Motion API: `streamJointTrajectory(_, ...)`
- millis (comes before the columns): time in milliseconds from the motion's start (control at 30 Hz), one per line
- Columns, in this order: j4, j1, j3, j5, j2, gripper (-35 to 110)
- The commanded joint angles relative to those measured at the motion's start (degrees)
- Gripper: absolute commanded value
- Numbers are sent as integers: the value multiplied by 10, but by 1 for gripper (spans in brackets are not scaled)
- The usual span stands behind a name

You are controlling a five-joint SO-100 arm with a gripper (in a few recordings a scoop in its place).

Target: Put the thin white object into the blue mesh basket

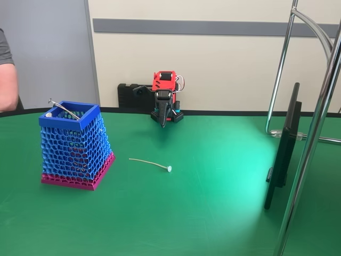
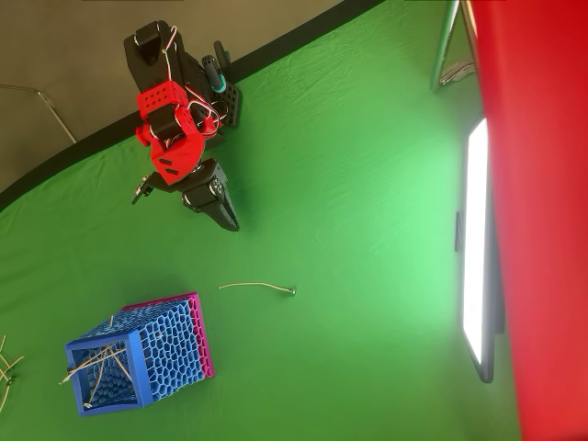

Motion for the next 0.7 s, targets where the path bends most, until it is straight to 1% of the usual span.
streamJointTrajectory(0, 1, -14, 2, -9, 4, 1)
streamJointTrajectory(667, 7, -11, 0, -4, 4, 1)
